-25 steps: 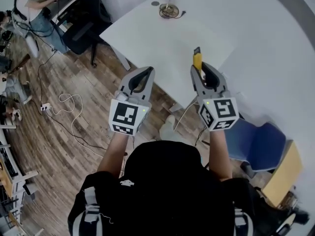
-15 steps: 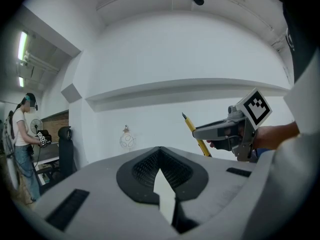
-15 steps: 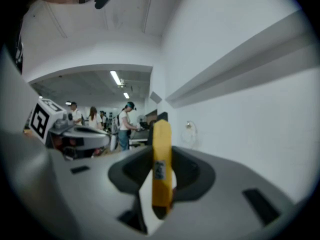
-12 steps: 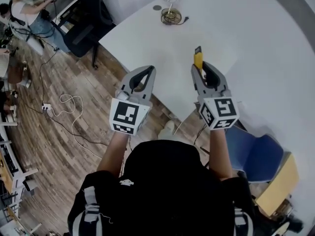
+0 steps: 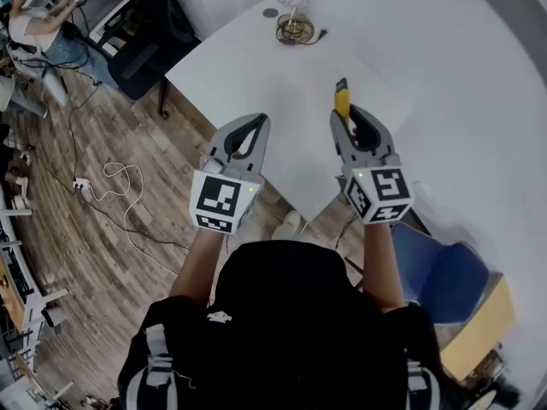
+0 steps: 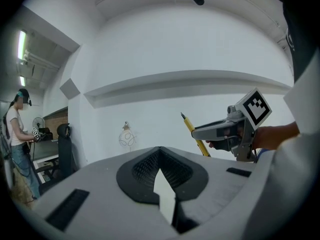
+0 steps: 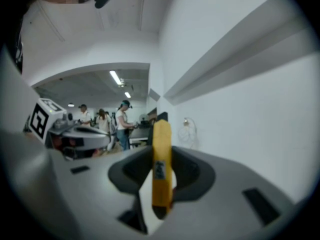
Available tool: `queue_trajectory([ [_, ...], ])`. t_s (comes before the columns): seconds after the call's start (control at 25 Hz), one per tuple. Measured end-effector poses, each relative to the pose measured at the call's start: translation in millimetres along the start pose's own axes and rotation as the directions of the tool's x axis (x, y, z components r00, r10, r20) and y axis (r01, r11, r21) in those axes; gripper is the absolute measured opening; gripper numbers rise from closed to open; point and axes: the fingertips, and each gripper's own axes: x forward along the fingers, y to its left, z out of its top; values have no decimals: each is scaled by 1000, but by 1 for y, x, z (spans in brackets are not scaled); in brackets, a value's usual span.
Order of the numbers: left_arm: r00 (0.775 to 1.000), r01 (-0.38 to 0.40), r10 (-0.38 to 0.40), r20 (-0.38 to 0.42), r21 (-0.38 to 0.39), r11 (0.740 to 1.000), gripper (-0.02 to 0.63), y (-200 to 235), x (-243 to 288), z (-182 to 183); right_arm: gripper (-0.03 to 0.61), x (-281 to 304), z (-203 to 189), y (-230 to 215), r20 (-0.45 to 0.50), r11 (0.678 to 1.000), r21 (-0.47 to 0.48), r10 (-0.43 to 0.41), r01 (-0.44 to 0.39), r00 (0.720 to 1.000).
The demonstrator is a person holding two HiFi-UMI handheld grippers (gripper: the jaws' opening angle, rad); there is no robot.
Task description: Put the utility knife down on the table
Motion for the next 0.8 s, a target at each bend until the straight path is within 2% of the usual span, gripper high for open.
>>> queue_trajectory([
  [0.44, 1000, 5, -5, -27, -11, 1000, 14, -11, 20, -12, 137, 6, -18, -17, -38, 1000, 12, 20, -19, 999],
  [0.8, 999, 27, -28, -42, -12, 1000, 14, -6, 21, -10, 137, 8, -23, -9, -70, 1000, 16, 18, -17, 997],
])
